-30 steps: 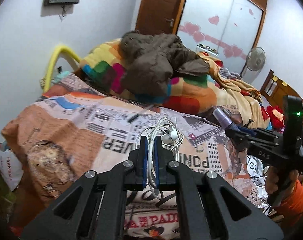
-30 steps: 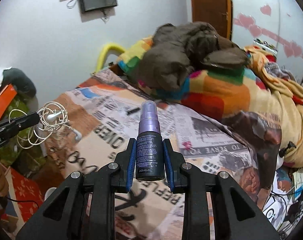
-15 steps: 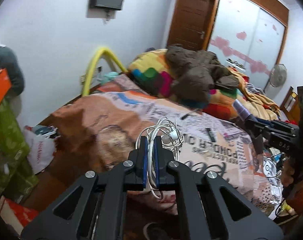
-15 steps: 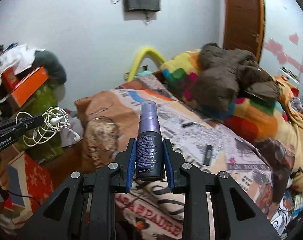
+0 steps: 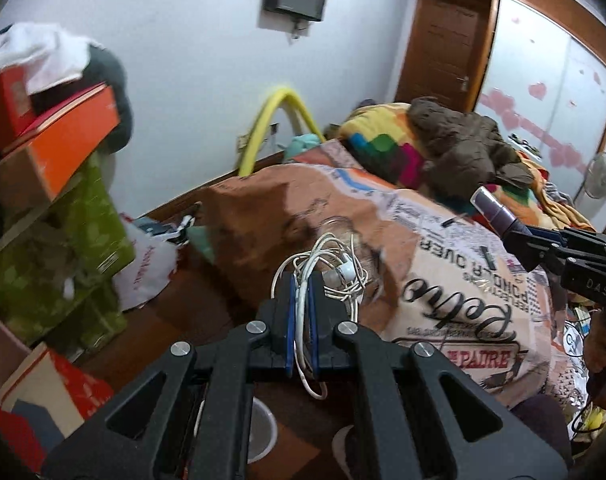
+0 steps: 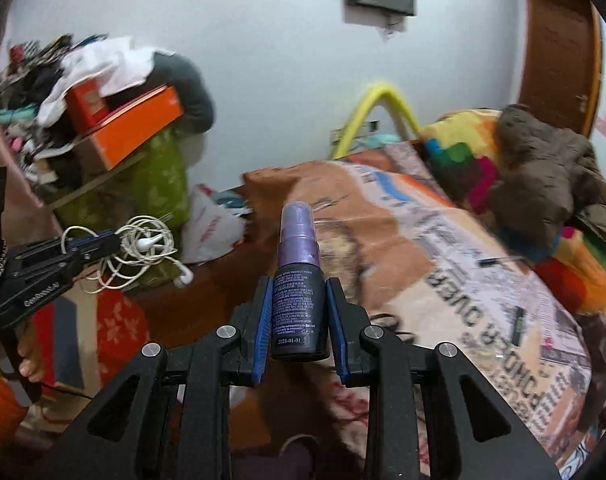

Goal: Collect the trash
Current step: 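Carry the earphones and spray bottle with both tools over the white bin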

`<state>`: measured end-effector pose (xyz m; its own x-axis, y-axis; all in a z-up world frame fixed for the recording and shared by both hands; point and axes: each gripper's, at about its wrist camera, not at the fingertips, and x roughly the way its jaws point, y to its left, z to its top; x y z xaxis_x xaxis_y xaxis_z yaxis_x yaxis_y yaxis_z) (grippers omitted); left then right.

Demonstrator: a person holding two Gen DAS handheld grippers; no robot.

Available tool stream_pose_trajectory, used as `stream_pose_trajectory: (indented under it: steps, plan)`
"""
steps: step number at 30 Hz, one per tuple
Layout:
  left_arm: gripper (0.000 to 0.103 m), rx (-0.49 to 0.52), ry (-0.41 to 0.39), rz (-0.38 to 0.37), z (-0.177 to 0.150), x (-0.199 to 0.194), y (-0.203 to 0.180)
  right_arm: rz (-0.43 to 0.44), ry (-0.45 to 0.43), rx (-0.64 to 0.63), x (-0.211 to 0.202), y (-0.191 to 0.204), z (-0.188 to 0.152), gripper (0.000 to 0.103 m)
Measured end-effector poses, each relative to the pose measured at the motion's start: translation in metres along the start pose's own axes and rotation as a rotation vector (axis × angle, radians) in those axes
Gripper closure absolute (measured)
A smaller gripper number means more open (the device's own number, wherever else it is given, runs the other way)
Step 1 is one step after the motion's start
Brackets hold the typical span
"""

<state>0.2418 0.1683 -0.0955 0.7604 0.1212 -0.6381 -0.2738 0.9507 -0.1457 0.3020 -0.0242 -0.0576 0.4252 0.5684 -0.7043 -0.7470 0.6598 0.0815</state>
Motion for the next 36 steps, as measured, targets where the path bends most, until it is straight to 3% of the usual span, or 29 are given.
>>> stream_pose_trajectory:
  steps: [10, 18, 26, 36]
  plan:
    - [0.098, -0.115, 0.060, 0.058, -0.047, 0.005, 0.071, 0.131, 0.099, -0.067, 0.057, 0.077, -0.011, 0.079]
    - [0.098, -0.246, 0.156, 0.094, -0.095, 0.028, 0.125, 0.204, 0.212, -0.056, 0.109, 0.112, -0.032, 0.079]
    - [0.098, -0.382, 0.285, 0.102, -0.156, 0.063, 0.161, 0.225, 0.363, -0.060, 0.167, 0.144, -0.069, 0.079]
    - [0.098, -0.473, 0.443, 0.114, -0.219, 0.118, 0.179, 0.219, 0.544, -0.076, 0.242, 0.172, -0.114, 0.079]
